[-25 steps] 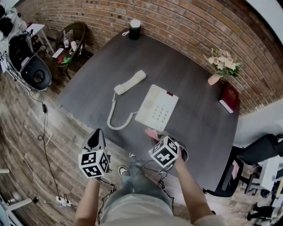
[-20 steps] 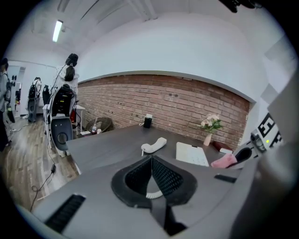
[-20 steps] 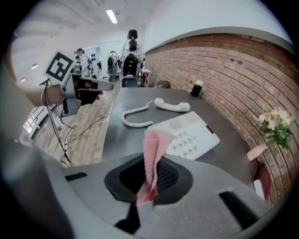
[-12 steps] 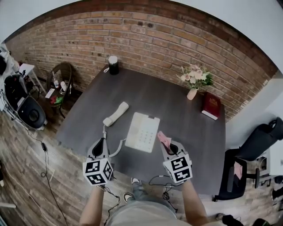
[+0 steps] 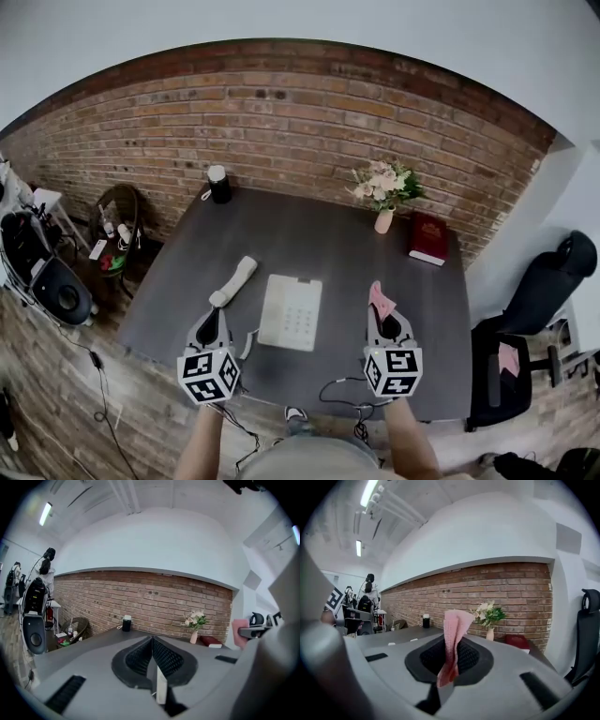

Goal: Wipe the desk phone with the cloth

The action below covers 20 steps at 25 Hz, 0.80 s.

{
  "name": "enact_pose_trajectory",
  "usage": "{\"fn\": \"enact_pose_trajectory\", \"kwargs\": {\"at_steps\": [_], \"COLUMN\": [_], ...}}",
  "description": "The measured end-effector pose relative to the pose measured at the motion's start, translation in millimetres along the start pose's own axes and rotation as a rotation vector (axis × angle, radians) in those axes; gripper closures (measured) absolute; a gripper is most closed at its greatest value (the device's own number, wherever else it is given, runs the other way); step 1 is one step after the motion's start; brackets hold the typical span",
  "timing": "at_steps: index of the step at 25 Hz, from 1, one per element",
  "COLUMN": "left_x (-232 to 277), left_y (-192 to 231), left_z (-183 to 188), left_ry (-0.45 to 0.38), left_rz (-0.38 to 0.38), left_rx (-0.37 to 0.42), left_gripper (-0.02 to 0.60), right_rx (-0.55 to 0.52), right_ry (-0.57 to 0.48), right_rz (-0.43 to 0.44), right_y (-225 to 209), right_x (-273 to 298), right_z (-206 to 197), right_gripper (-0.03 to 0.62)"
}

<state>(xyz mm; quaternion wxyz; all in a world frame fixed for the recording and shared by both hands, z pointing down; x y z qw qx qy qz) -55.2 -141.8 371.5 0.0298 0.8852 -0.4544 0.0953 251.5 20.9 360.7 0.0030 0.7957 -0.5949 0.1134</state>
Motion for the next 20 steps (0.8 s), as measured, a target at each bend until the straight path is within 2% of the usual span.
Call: {"fn": "enact_pose_trajectory", "kwargs": {"at_steps": [8,20], "left_x": [5.8,7.7], "left_y": [2.6,17.4], "left_z": [-2.3,-5.0], "left_ry": [0.011,0.013], "left_rz": [-0.007,0.007], "left_rx": [0.004,-0.014], "left_gripper": [0.577,0.577], "right_rx": [0.032,0.029], "right_ry": [-0.006,0.006], "right_rz": [-0.027,-0.022], "right_y": [-6.5,4.7], "right_x": [4.2,12.7], "right_z": [0.7,-0.1], "right_gripper": [0.574,0.574]}}
Point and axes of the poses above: the fingertips, and each gripper's own axes: x forward along the fingers, y to its left, z out of its top, the point moved 5 cm from there along -x, backward along the fingers, and after that the axes turned 11 degrees about x, right-handed, at the moved point
